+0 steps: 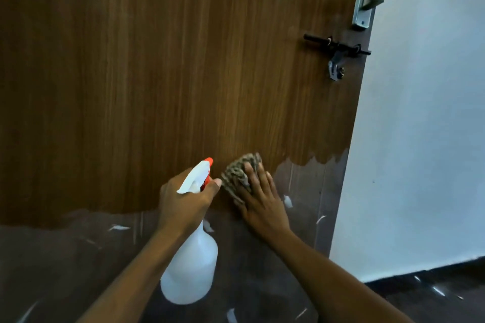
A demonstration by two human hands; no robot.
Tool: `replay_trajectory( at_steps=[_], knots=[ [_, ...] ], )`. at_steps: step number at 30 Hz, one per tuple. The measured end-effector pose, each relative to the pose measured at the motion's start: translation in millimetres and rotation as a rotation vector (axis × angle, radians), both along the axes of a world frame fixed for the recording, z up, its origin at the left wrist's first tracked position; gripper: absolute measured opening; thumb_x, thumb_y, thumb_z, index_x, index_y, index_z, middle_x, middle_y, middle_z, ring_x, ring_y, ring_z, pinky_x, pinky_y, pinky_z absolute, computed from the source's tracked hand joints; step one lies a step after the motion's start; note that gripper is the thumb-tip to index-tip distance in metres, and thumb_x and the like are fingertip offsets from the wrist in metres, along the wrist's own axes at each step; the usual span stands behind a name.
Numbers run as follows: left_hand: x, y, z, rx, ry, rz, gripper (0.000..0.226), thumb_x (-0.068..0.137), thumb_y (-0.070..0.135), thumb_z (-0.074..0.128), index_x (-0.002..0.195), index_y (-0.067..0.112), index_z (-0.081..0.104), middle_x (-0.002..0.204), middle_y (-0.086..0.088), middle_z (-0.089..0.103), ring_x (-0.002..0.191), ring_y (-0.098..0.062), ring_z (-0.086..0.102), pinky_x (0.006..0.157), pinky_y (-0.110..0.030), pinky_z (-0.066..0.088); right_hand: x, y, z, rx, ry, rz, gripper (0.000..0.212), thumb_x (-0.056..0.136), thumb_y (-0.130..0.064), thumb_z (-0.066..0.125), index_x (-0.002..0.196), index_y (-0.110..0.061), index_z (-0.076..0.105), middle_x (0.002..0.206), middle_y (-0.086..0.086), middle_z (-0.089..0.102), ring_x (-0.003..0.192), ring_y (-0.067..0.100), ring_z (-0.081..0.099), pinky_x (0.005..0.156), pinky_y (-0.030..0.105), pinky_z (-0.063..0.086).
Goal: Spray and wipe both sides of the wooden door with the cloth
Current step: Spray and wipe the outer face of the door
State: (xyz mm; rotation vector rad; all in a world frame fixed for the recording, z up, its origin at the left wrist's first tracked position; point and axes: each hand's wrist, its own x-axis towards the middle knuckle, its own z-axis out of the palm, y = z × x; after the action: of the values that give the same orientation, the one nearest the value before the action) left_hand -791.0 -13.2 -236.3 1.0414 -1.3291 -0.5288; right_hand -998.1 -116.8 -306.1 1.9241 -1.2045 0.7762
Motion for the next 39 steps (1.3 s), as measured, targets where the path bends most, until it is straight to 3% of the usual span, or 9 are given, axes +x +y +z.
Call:
replay_trajectory(
  at_steps=[3, 7, 10, 14, 22, 28, 30, 34, 39],
  knots=[
    [-23.6, 3.7, 5.9, -0.034, 0.004, 0.016, 0.035, 0.078, 0.035, 0.071, 0.109, 0.025, 0.058, 0.108, 0.006, 0.063, 0.08, -0.01, 0.057, 0.06, -0.013, 0.042, -45.2, 9.2, -6.9, 0.202, -0.444, -0.138, 0.073, 0.103, -0.054, 0.028, 0.144, -0.048, -0.033, 0.163, 0.002, -0.017, 0.151, 0.027, -0.012, 0.121, 0.048, 0.004],
    [-50.7, 6.8, 5.7, -0.046, -0.034, 0.03, 0.036, 0.078, 0.033, 0.071, 0.11, 0.026, 0.057, 0.102, 0.013, 0.054, 0.074, -0.004, 0.052, 0.06, -0.01, 0.039, -58.8, -6.1, 44.4, 0.186, -0.884, -0.223, 0.071, 0.093, -0.067, 0.006, 0.144, -0.039, -0.035, 0.164, 0.006, -0.021, 0.151, 0.034, -0.012, 0.12, 0.048, 0.0],
    [-67.5, 2.6, 5.4, -0.043, -0.025, 0.013, 0.043, 0.079, 0.034, 0.07, 0.118, 0.021, 0.059, 0.109, 0.01, 0.06, 0.085, -0.009, 0.056, 0.062, -0.01, 0.04, -52.6, -15.1, 59.4, 0.096, -0.591, -0.178, 0.066, 0.101, -0.058, 0.012, 0.152, -0.034, -0.023, 0.164, 0.01, -0.017, 0.15, 0.033, -0.017, 0.119, 0.045, -0.012],
    [-96.7, -4.4, 0.2, -0.054, -0.02, 0.01, 0.04, 0.078, 0.031, 0.072, 0.115, 0.023, 0.06, 0.106, 0.011, 0.06, 0.083, -0.007, 0.056, 0.062, -0.008, 0.04, -103.0, -15.9, -11.3, -0.01, -0.067, -0.004, 0.063, 0.105, -0.044, 0.031, 0.158, -0.032, 0.0, 0.167, 0.008, 0.001, 0.152, 0.035, 0.004, 0.123, 0.05, 0.003],
    [-144.4, -19.8, -34.4, 0.039, -0.031, 0.005, 0.04, 0.077, 0.033, 0.071, 0.113, 0.029, 0.055, 0.108, 0.016, 0.053, 0.087, -0.005, 0.054, 0.066, -0.008, 0.037, -144.4, -33.8, 60.1, 0.05, -1.03, -0.188, 0.062, 0.104, -0.05, 0.015, 0.152, -0.036, -0.022, 0.165, 0.01, -0.014, 0.152, 0.032, -0.008, 0.123, 0.05, -0.004],
    [-173.5, -23.6, -67.5, 0.104, -0.05, -0.034, 0.043, 0.076, 0.035, 0.071, 0.114, 0.034, 0.051, 0.11, 0.019, 0.053, 0.087, -0.002, 0.056, 0.067, -0.002, 0.036, -168.5, -31.4, -12.4, -0.061, -0.172, 0.024, 0.056, 0.105, -0.044, 0.026, 0.158, -0.031, 0.009, 0.166, 0.009, 0.004, 0.152, 0.036, 0.005, 0.123, 0.055, 0.007],
    [-185.0, -18.5, -79.4, 0.144, -0.061, -0.011, 0.041, 0.076, 0.033, 0.073, 0.109, 0.033, 0.048, 0.106, 0.017, 0.052, 0.09, -0.005, 0.057, 0.075, -0.006, 0.039, -203.0, -27.7, -64.7, -0.021, -0.182, -0.03, 0.056, 0.105, -0.042, 0.025, 0.158, -0.026, 0.014, 0.166, 0.012, 0.004, 0.152, 0.037, 0.006, 0.12, 0.057, 0.016],
    [-201.1, -8.1, -111.6, 0.226, -0.165, 0.048, 0.048, 0.076, 0.032, 0.075, 0.119, 0.019, 0.06, 0.112, 0.012, 0.058, 0.098, -0.006, 0.056, 0.087, -0.013, 0.038, -232.9, -25.8, -91.0, 0.104, -0.392, -0.141, 0.063, 0.103, -0.052, 0.013, 0.159, -0.027, -0.003, 0.165, 0.012, -0.01, 0.153, 0.034, 0.0, 0.124, 0.04, 0.0],
    [-204.0, -8.3, -144.1, 0.456, -0.11, 0.087, 0.038, 0.077, 0.041, 0.071, 0.106, 0.031, 0.049, 0.123, 0.004, 0.059, 0.106, -0.013, 0.056, 0.097, -0.024, 0.042, -203.7, -23.5, -88.8, 0.062, -0.493, -0.09, 0.061, 0.104, -0.047, 0.018, 0.158, -0.029, -0.003, 0.166, 0.009, -0.004, 0.153, 0.033, 0.0, 0.123, 0.048, 0.005]
  ],
)
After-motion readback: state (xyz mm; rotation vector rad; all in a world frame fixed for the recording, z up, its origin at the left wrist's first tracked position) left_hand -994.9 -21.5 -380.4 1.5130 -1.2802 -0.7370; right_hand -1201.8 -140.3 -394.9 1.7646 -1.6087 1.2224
